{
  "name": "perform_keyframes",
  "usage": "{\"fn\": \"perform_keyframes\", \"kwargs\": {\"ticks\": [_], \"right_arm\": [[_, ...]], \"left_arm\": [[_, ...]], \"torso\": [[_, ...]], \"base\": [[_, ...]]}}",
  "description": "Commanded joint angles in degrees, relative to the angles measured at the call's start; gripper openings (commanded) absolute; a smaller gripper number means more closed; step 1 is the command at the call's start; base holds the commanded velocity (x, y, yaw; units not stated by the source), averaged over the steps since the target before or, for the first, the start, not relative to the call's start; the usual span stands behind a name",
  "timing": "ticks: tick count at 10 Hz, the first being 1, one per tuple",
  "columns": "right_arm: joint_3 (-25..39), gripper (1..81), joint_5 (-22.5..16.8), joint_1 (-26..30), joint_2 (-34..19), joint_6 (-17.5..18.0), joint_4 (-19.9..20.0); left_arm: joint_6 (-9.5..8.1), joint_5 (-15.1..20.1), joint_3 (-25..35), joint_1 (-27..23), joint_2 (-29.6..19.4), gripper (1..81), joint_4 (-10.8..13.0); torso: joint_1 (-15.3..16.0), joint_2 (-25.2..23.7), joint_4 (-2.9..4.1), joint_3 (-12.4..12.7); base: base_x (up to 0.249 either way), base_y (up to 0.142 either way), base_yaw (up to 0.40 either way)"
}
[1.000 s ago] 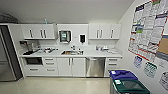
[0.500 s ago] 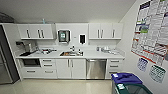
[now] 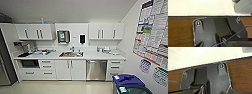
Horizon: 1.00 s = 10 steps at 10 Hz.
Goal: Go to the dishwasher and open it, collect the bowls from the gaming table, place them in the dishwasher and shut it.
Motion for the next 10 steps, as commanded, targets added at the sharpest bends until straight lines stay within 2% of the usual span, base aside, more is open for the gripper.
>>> {"fn": "perform_keyframes", "kwargs": {"ticks": [1,10], "right_arm": [[1.0,81.1,-2.7,3.3,-1.5,-0.3,-0.6],[1.3,81.1,-2.8,3.5,-1.0,-0.3,-0.6]], "left_arm": [[-0.15,2.6,0.1,-3.3,-0.8,81.1,0.5],[-0.15,2.7,0.1,-3.3,-0.4,81.1,0.6]], "torso": [[0.0,0.0,0.0,0.0],[0.0,0.0,0.0,0.0]], "base": [[0.126,0.0,0.0],[0.113,0.0,0.0]]}}
